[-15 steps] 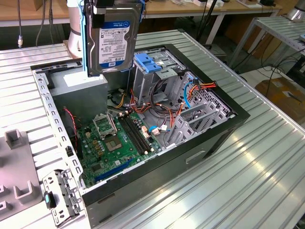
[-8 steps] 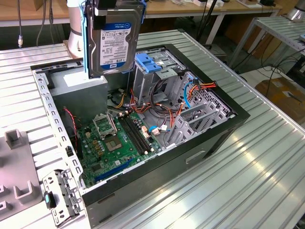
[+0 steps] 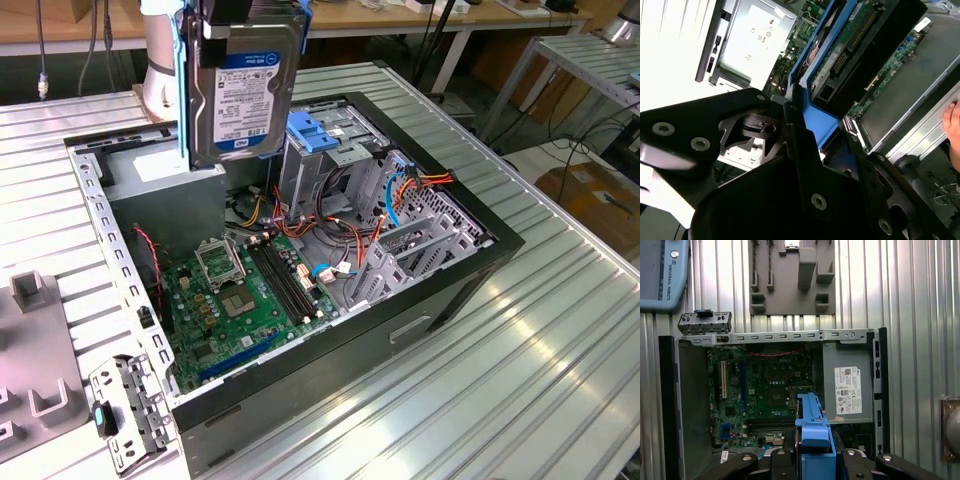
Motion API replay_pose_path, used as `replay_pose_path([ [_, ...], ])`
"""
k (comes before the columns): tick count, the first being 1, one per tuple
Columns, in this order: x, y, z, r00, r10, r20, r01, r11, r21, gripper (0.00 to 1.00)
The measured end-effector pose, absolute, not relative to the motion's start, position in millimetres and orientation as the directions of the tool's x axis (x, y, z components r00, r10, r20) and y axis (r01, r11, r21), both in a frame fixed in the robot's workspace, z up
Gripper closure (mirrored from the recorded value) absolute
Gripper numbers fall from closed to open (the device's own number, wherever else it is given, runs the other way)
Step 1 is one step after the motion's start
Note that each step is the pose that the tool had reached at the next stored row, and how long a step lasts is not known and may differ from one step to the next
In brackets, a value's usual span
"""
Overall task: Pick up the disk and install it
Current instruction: 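Insert the disk into the insertion slot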
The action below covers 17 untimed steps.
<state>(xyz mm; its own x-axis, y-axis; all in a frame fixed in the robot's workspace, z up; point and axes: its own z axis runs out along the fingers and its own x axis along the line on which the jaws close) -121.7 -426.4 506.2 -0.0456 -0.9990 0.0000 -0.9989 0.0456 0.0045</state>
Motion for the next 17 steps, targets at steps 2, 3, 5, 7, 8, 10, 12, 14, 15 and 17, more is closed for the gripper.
replay_pose_path([
  [2,-121.7,-431.4,506.2,-0.046,-0.999,0.0,-0.999,0.046,0.004,0.63],
  [3,-121.7,-433.6,506.3,-0.046,-0.999,0.0,-0.999,0.046,0.005,0.63],
  [5,-121.7,-439.4,506.3,-0.046,-0.999,0.0,-0.999,0.046,0.005,0.63],
  [7,-121.7,-446.8,506.3,-0.046,-0.999,0.0,-0.999,0.046,0.005,0.63],
  [8,-121.7,-450.4,506.2,-0.046,-0.999,0.0,-0.999,0.046,0.005,0.63],
  [10,-121.7,-459.1,506.1,-0.046,-0.999,0.001,-0.999,0.046,0.004,0.63],
  [12,-121.7,-468.6,506.0,-0.046,-0.999,0.001,-0.999,0.046,0.004,0.63],
  [14,-121.7,-477.3,505.9,-0.046,-0.999,0.001,-0.999,0.046,0.004,0.63],
  [15,-121.3,-480.3,505.7,-0.046,-0.999,0.001,-0.999,0.046,0.004,0.63],
  [17,-120.0,-483.8,505.7,-0.046,-0.999,0.002,-0.999,0.046,0.004,0.63],
])
